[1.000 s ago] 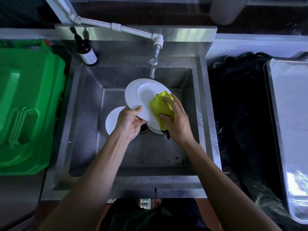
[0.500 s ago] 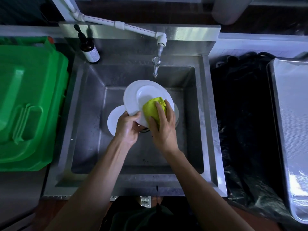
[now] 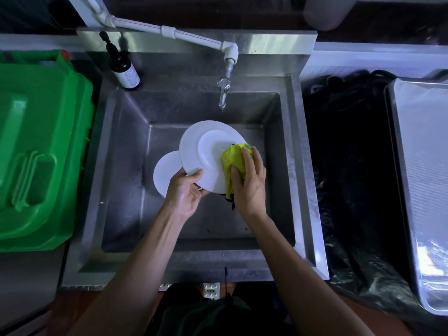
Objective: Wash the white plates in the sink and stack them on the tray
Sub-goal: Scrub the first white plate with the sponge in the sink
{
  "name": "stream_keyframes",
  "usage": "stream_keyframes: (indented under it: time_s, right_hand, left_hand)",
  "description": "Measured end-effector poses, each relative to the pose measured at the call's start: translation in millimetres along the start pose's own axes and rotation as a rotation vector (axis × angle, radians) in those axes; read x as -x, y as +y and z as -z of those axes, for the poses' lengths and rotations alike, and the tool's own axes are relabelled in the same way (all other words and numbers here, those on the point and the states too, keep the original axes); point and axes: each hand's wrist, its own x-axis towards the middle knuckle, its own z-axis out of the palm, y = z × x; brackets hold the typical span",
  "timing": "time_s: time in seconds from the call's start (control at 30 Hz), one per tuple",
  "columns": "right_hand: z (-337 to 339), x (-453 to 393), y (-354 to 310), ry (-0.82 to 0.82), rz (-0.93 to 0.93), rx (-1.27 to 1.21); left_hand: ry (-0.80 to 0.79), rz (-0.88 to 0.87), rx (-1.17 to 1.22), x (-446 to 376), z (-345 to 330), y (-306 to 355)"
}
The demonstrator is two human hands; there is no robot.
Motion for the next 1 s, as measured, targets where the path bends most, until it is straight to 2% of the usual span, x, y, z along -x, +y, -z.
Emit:
stream_keyframes:
  time_s: [0.17,0.47,0.73,1.0]
  right_hand:
    - [8.2,-15.5,5.7,0.093,-0.12,-0.079]
    - [20.1,-50.8,7.5,0.079,-0.199,-0.069]
    - [33.7,-80.8,-4.8,0.059,-0.074,0.007]
    - [28.4,-82.6,-28.3,-0.076,0.13,0.125]
  left_hand:
    - [-0.051,-0.007,-0.036,1.7,4.6,3.2]
    - [-0.121,-0.002,-0.142,3.7,5.8,16.1]
    - [-0.196,0.05,-0.328,9.5,5.6,22.9]
    - [-0.257,0.092,-0.343,6.9,3.5,13.8]
